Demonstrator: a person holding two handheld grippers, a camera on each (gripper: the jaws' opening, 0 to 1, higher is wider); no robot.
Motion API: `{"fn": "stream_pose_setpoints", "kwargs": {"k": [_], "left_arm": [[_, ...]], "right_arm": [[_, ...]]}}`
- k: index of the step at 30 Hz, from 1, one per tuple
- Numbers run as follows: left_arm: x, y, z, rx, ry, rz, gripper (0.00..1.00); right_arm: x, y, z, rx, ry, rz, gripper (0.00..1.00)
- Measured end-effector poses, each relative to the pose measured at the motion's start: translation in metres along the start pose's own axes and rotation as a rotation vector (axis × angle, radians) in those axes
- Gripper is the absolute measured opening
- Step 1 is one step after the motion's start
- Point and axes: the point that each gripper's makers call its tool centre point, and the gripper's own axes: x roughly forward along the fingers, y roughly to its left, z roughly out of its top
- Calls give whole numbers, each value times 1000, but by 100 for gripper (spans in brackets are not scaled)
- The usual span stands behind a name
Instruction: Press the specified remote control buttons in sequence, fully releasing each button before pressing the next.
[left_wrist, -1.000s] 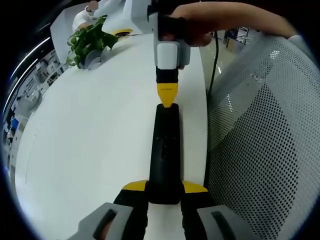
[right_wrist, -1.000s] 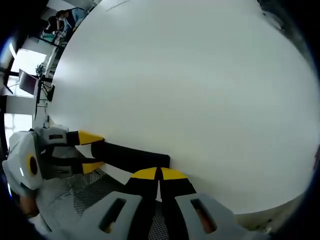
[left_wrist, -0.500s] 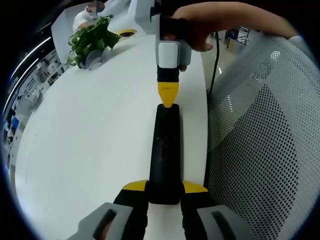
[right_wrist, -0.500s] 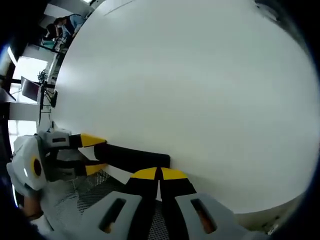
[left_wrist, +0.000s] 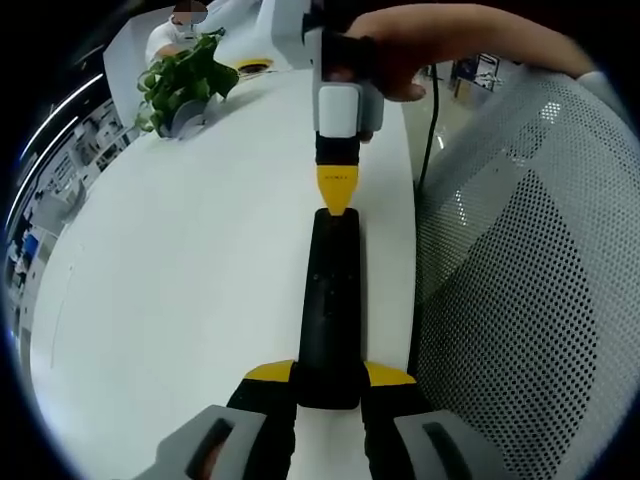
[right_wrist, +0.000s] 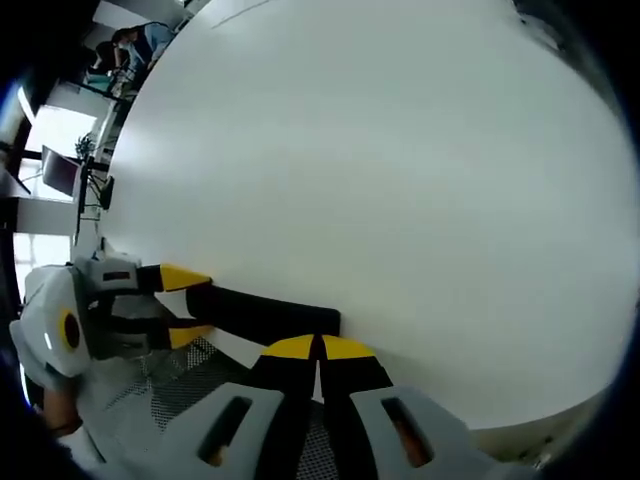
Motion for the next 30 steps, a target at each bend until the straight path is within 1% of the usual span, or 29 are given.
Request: {"fn": "stream_pose_setpoints", "kwargs": {"k": [8, 14, 15, 17, 20, 24, 27, 30], "left_arm": [[0, 0, 0, 1, 0, 0, 24], [0, 0, 0, 3, 0, 0, 24], [0, 0, 0, 4, 0, -1, 24], [0, 0, 0, 4, 0, -2, 24], [0, 0, 0, 5, 1, -2, 24], [0, 0, 0, 5, 2, -2, 24], [0, 0, 0, 5, 2, -2, 24], [0, 0, 0, 6, 3, -3, 24]], "right_arm": [[0, 0, -1, 17, -1, 10, 0], [-1, 2, -1, 0, 0, -1, 0], [0, 2, 0, -1, 0, 3, 0], [0, 8, -1, 9, 10, 36, 0], [-1, 11, 3, 6, -11, 48, 0], [0, 12, 3, 0, -8, 47, 0], [2, 8, 1, -10, 3, 25, 0], [2, 7, 2, -9, 6, 24, 0]]}}
